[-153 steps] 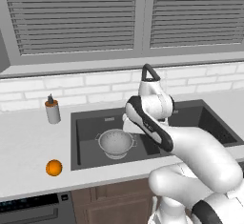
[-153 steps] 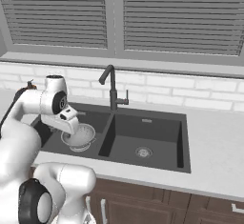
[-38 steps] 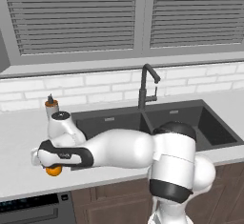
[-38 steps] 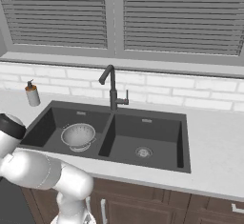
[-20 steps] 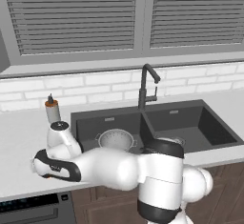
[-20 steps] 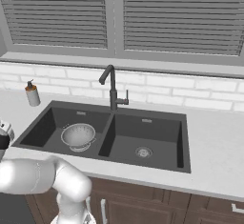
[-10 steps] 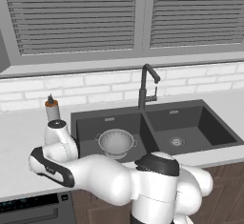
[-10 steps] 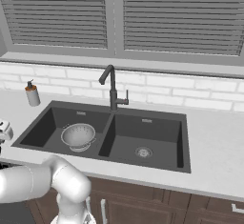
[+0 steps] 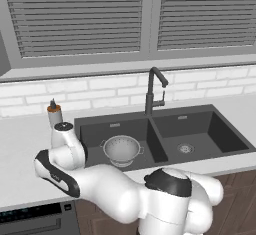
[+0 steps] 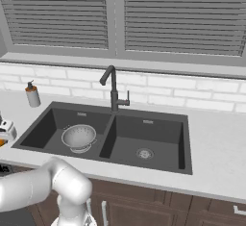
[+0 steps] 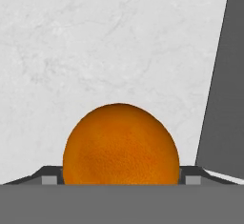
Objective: Put the colander in the sink, put the orange in the colander, and turn on the sink faucet and pour water over the colander.
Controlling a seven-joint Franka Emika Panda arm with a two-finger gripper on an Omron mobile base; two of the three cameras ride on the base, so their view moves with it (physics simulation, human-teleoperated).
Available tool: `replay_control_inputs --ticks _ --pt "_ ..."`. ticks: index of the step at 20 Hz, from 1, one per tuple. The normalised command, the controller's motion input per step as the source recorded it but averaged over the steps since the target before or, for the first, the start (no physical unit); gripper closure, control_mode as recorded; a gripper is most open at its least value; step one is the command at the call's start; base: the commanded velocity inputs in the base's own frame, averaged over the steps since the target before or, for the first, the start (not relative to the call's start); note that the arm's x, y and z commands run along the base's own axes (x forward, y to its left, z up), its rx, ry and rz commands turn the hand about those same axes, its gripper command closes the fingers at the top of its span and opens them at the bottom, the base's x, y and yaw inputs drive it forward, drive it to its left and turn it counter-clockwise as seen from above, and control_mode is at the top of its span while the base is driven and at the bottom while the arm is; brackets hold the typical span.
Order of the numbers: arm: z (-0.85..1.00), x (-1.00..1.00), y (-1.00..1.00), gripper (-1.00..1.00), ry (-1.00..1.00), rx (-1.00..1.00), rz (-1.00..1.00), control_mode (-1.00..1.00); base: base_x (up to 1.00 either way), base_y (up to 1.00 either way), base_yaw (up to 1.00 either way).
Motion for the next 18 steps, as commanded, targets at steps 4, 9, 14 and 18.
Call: replay_control_inputs --ticks 4,9,14,18 --pt "0.3 -0.17 -0.8 1.0 0.0 0.01 0.0 -1.0 0.0 0.0 0.0" --pt "0.34 -0.05 -0.71 1.0 0.0 0.0 0.0 -1.0 0.0 0.0 0.0" --pt "0.3 0.01 -0.52 1.0 0.0 0.0 0.0 -1.0 0.0 0.0 0.0" --pt "0.24 0.2 -0.31 1.0 0.0 -0.02 -0.01 -1.0 0.0 0.0 0.0"
